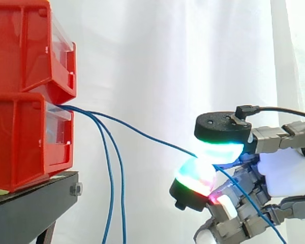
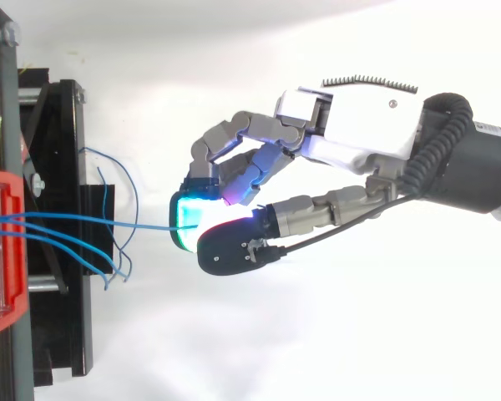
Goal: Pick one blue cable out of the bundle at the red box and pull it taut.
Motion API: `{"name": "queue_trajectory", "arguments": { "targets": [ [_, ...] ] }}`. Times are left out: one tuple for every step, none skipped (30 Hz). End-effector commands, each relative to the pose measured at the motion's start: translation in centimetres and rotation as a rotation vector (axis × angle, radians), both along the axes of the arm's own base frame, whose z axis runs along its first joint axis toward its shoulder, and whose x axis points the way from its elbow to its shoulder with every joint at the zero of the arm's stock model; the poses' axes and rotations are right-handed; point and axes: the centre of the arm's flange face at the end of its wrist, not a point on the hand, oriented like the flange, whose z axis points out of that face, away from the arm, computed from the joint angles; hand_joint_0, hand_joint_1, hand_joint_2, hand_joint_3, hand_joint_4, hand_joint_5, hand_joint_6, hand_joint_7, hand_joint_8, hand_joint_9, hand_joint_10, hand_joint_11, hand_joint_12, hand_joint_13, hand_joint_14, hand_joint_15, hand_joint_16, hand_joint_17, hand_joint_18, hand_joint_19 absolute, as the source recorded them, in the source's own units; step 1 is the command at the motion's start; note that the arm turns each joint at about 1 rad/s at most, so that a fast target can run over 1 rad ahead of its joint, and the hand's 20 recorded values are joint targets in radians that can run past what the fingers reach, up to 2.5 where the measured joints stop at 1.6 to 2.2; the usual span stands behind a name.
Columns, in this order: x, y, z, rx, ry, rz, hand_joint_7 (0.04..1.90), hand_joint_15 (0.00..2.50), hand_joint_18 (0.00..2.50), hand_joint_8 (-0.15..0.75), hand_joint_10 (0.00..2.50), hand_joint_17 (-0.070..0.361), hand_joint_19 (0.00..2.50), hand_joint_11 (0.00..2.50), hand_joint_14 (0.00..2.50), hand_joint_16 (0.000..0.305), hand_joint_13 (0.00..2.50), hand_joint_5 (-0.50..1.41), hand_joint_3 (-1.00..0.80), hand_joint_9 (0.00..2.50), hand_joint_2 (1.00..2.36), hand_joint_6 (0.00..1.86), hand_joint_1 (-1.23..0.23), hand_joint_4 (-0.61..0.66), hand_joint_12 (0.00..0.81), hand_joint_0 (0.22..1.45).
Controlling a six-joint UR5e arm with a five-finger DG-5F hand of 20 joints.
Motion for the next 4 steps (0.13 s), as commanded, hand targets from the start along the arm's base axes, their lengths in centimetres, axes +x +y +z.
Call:
{"name": "queue_trajectory", "arguments": {
  "targets": [
    [0.0, 0.0, 0.01, 0.0, 0.0, 0.0, 1.14, 0.38, 0.57, 0.358, 0.01, 0.12, 0.14, 0.87, 0.01, 0.053, 0.69, -0.14, 0.05, 1.02, 1.02, 0.94, -0.75, -0.06, 0.406, 0.62],
    [0.0, 0.0, 0.01, 0.0, 0.0, 0.0, 1.14, 0.38, 0.57, 0.357, 0.01, 0.12, 0.14, 0.87, 0.01, 0.053, 0.69, -0.14, 0.05, 1.02, 1.02, 0.94, -0.75, -0.06, 0.405, 0.62],
    [0.0, 0.0, 0.01, 0.0, 0.0, 0.0, 1.14, 0.38, 0.57, 0.357, 0.01, 0.12, 0.14, 0.86, 0.01, 0.053, 0.69, -0.14, 0.05, 1.02, 1.02, 0.94, -0.75, -0.06, 0.407, 0.62],
    [0.0, 0.0, 0.01, 0.0, 0.0, 0.0, 1.14, 0.38, 0.57, 0.356, 0.01, 0.12, 0.14, 0.87, 0.01, 0.053, 0.69, -0.14, 0.05, 1.02, 1.02, 0.94, -0.75, -0.06, 0.405, 0.62]
  ]
}}
